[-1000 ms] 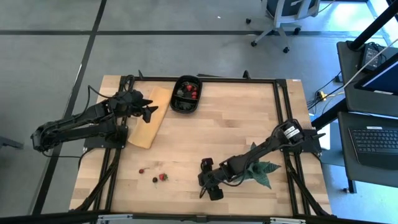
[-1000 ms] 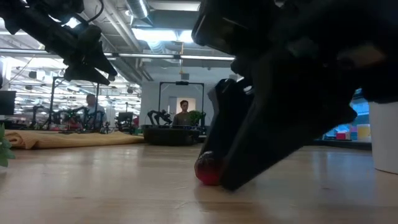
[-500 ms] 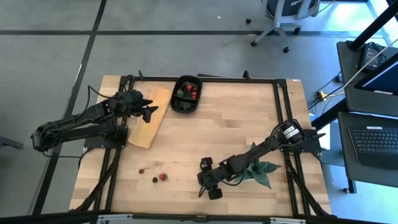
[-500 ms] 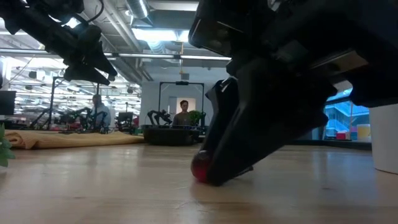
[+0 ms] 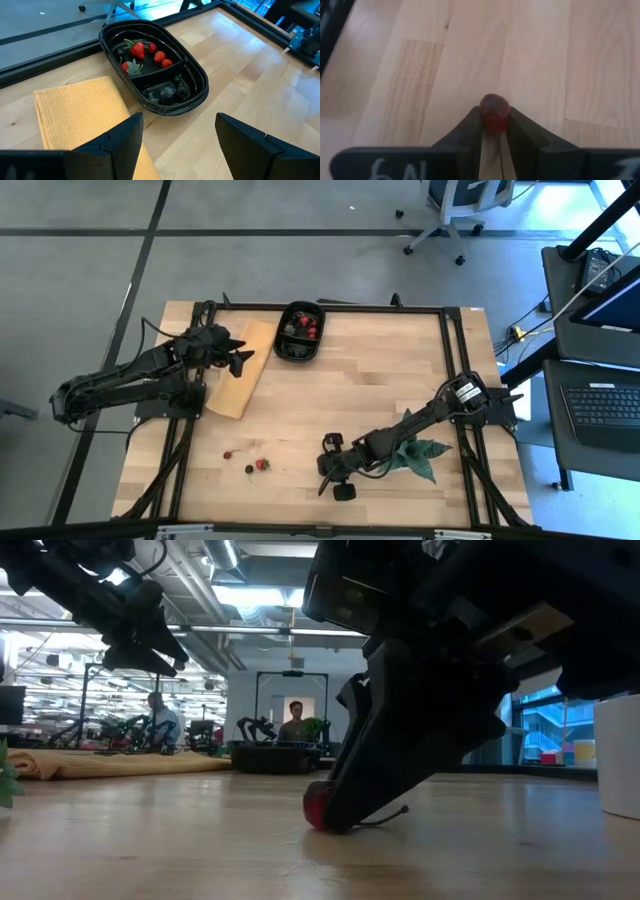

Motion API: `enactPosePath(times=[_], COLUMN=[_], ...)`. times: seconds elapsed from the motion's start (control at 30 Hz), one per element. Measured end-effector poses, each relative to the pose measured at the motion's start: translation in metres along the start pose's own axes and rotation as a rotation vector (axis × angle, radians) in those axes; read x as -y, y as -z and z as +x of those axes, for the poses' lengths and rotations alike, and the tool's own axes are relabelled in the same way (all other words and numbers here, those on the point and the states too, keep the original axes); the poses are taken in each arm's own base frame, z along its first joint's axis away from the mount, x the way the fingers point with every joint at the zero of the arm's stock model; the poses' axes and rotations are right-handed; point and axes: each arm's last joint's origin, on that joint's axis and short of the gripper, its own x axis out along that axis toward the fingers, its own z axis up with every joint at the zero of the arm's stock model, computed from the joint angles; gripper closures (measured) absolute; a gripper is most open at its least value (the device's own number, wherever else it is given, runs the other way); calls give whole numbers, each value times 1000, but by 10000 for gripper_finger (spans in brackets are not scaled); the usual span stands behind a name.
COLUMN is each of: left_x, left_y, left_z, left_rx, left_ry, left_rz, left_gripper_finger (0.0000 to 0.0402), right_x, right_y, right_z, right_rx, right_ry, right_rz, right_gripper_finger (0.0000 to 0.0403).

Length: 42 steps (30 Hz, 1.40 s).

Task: Pick and placing Produce into tupperware
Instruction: Put the right red cherry into the black bin

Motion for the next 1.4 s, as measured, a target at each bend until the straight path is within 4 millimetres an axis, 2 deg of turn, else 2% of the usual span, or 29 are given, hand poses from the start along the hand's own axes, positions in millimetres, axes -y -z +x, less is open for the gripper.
enactPosePath(times=[0.33, 0.53, 0.73, 0.93, 1.13, 1.27, 1.4], left_x=[0, -1, -1, -2, -2, -2, -2], left_y=[0, 1, 3, 4, 5, 5, 5], left_z=[0, 0, 0, 0, 0, 0, 0], left_rx=[0, -13, -31, -44, -49, -49, -48], left_ry=[0, -5, -13, -19, -21, -21, -20], left_rz=[-21, -22, -21, -20, -19, -19, -11], left_gripper_finger=[162, 162, 162, 162, 162, 162, 162], right_x=[11, 32, 63, 102, 151, 193, 236], right_y=[-5, -28, -72, -118, -154, -165, -167], right_z=[-5, -30, -65, -107, -156, -186, -210], right_rx=[-4, 2, 53, 71, 149, 204, 261], right_ry=[8, 49, 96, 163, 237, 304, 376], right_rz=[48, 73, 80, 86, 157, 259, 333], right_gripper_finger=[328, 329, 329, 329, 329, 329, 329])
